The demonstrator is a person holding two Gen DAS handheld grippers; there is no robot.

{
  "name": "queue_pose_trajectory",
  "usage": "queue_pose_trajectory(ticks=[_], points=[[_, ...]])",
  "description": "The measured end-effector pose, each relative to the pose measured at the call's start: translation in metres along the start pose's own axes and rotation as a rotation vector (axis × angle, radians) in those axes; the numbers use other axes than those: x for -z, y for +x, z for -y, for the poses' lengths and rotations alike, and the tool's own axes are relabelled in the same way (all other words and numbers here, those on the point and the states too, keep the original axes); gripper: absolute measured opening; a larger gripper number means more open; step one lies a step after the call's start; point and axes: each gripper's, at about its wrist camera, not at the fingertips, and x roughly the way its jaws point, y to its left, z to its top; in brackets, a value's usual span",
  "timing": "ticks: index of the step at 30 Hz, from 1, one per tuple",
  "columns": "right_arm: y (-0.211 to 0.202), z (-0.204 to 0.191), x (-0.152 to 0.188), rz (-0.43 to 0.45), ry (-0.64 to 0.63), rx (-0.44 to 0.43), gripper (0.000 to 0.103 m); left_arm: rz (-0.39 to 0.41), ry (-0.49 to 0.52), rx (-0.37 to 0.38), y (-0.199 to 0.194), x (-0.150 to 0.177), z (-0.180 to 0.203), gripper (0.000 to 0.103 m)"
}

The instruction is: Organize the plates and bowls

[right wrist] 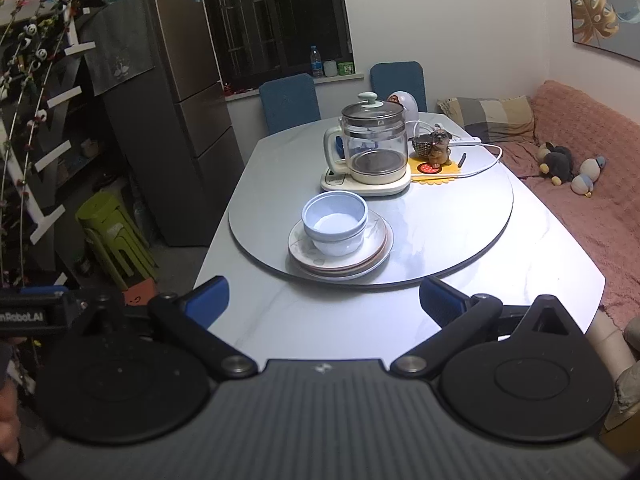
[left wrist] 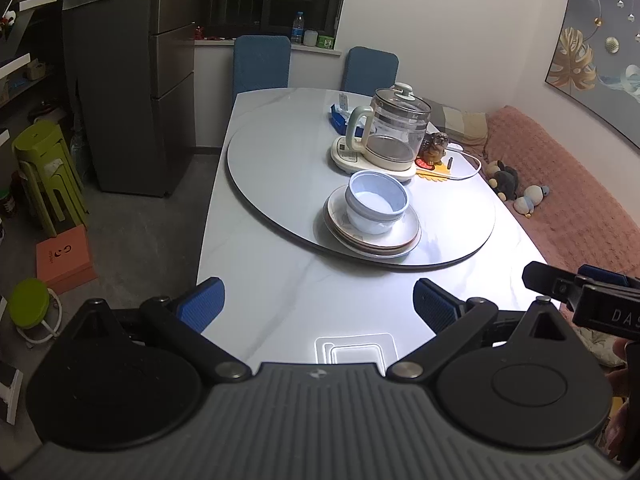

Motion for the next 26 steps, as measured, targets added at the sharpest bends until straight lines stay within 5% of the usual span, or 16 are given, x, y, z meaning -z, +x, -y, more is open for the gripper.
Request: queue_pose_trajectory(ticks=[26], points=[[-0.003, -0.012, 0.01, -0.023, -0.015, 0.007, 0.103, -0.01, -0.006, -0.017, 0.007, 0.011, -0.003, 0.102]])
